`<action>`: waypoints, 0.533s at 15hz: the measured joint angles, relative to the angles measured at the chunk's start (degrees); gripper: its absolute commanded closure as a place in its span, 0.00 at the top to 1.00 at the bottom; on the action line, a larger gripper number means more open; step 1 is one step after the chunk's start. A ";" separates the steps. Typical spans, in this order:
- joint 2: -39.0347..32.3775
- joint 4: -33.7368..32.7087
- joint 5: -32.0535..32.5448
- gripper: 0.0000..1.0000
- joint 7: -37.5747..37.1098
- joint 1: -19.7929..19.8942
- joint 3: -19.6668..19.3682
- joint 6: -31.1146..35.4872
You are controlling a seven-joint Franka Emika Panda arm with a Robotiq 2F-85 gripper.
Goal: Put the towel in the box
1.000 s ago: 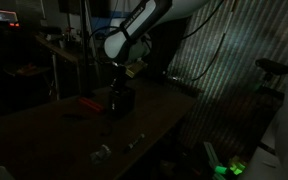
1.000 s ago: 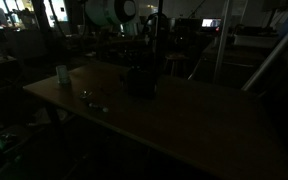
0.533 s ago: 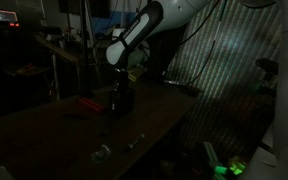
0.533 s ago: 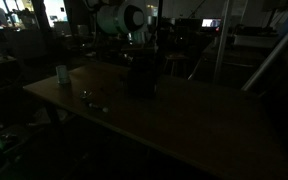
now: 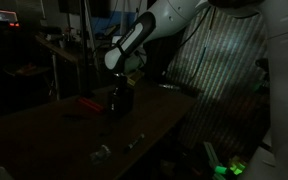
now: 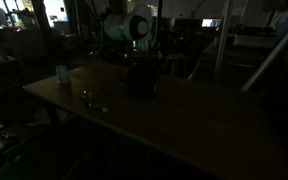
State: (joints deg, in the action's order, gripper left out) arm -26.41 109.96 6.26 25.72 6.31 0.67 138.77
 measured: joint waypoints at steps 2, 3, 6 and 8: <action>-0.33 -0.71 -0.32 0.00 0.79 0.46 0.48 -0.40; -0.38 -0.85 -0.47 0.00 1.13 0.66 0.65 -0.59; -0.41 -1.02 -1.00 0.00 1.78 1.11 0.98 -0.92; -0.39 -1.08 -1.07 0.00 1.94 1.36 1.02 -0.96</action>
State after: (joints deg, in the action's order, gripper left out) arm -26.80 108.88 5.20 27.67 7.68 1.69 137.82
